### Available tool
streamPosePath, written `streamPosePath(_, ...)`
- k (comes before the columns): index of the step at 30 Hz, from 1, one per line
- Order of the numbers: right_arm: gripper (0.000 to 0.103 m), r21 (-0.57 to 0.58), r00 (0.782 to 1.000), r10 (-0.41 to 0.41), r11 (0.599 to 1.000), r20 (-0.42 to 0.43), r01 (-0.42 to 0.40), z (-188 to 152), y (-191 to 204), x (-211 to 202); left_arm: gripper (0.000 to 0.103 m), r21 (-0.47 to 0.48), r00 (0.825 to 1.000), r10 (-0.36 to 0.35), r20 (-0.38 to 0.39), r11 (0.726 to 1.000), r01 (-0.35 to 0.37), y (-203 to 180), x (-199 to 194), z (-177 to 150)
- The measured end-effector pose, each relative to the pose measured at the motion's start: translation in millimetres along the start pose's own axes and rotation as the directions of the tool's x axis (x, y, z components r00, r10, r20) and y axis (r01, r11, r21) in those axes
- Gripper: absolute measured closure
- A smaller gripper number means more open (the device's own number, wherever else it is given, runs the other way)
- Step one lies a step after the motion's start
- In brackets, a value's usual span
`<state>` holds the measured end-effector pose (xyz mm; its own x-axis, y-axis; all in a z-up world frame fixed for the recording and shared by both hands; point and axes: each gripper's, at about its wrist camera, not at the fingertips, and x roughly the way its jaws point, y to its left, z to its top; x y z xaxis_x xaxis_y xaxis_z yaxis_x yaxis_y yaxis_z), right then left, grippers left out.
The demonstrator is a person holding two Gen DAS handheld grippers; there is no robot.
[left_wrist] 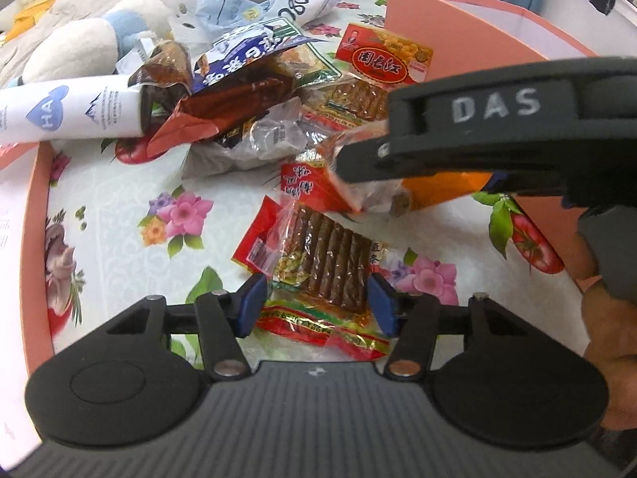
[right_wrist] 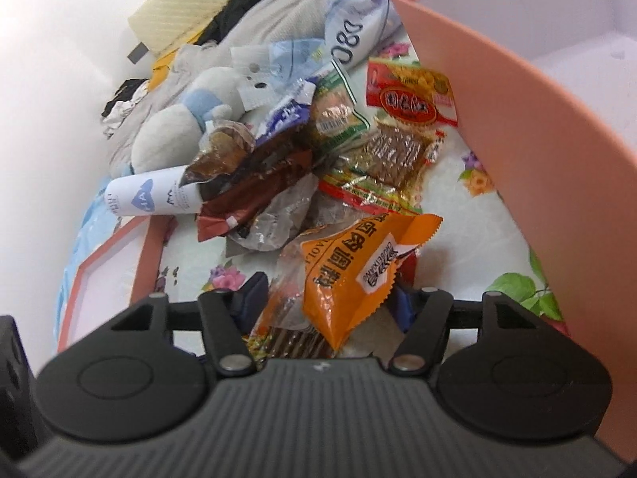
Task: Organize snacks
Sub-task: 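Grasp the orange snack bag with the right gripper while the left gripper grasps a red sausage pack, then carry the orange bag and red sausage pack over the deep pink box with both grippers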
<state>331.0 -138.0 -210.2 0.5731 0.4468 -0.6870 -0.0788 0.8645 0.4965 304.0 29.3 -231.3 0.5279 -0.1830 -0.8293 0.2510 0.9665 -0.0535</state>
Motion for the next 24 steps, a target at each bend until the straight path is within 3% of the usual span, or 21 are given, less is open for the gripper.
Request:
streamPosePath(13, 0.042, -0.148, 0.999, -0.032, 0.988, 0.030, 0.036, -20.6, 16.3, -37.7, 0.046, -0.161, 1.000, 0.015, 0.018, 0.987, -0.012, 13.4, -29.1, -25.8)
streamPosePath(16, 0.061, -0.172, 0.999, -0.047, 0.984, 0.015, 0.049, -24.6, 18.3, -43.3, 0.047, -0.201, 1.000, 0.010, 0.024, 0.980, -0.005, 16.8, -34.9, -28.7)
streamPosePath(24, 0.063, -0.225, 0.998, -0.066, 0.972, 0.023, 0.070, -39.0, 17.4, -64.7, 0.048, -0.265, 0.997, 0.038, 0.060, 0.964, -0.021, 12.5, -53.5, -42.5)
